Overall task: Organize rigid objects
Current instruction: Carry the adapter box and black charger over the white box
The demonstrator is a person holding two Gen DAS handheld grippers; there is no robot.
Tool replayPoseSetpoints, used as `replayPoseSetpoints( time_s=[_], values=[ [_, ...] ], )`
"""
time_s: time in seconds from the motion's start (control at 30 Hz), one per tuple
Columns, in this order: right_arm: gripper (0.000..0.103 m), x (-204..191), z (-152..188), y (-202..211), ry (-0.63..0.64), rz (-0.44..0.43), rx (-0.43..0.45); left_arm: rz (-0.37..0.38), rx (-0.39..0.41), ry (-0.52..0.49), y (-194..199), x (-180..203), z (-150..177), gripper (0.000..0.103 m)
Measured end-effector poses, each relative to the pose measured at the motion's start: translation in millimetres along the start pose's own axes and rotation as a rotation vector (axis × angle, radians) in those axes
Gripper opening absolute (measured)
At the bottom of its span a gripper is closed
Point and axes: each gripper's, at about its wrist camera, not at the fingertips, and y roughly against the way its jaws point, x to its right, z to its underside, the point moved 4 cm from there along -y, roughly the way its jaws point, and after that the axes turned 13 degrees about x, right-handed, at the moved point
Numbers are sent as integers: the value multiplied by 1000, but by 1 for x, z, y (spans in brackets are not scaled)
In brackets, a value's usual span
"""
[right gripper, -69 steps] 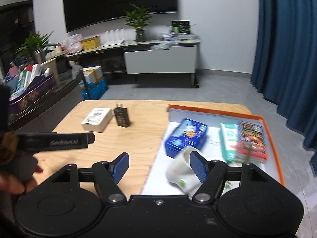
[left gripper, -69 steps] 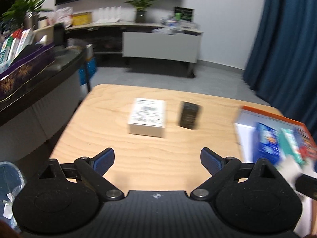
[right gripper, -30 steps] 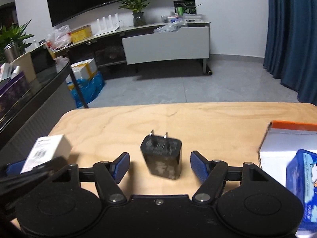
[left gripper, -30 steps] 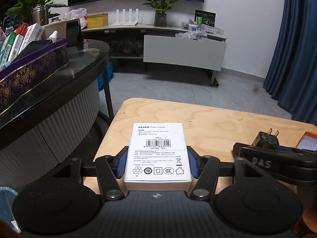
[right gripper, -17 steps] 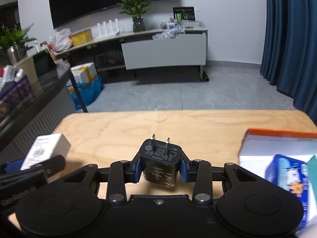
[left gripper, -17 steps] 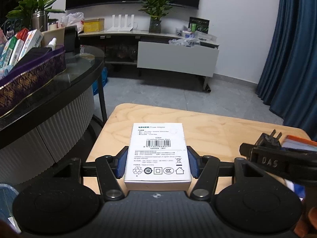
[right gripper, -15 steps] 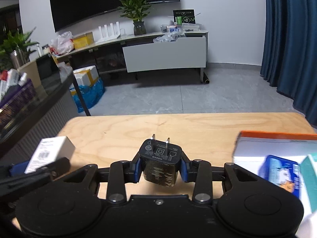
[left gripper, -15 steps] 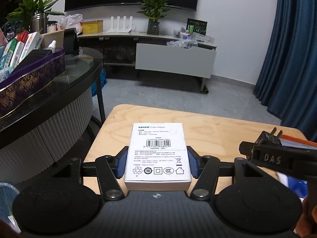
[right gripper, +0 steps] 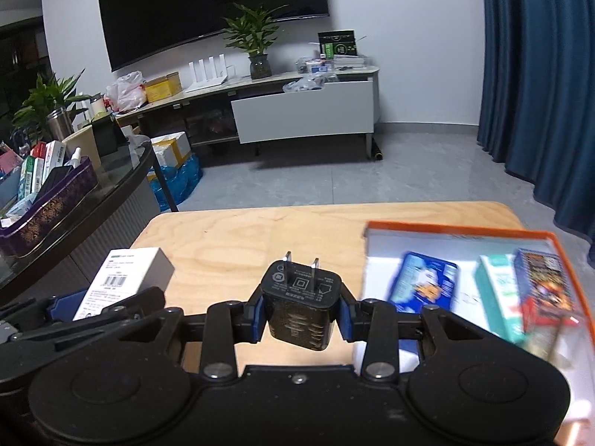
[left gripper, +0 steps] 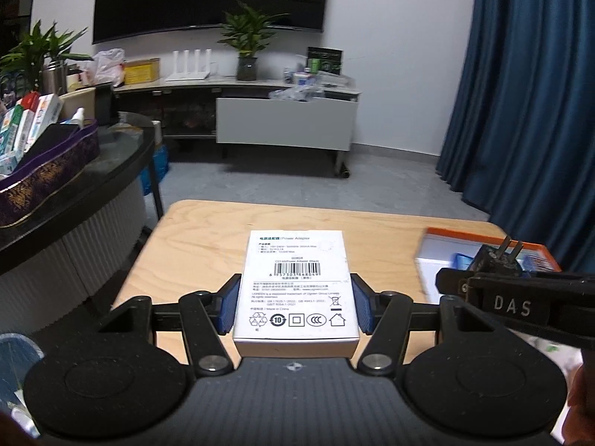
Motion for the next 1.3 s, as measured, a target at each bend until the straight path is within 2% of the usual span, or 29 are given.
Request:
replayPoseSetpoints(
  time_s=[0.7,1.3],
  values=[
    [45,74,1,91,-33,93,75,132,36,-84,39,77,7,60],
    [45,126,24,147,-49,168,105,218,3,-99,67,116,31,60]
  ],
)
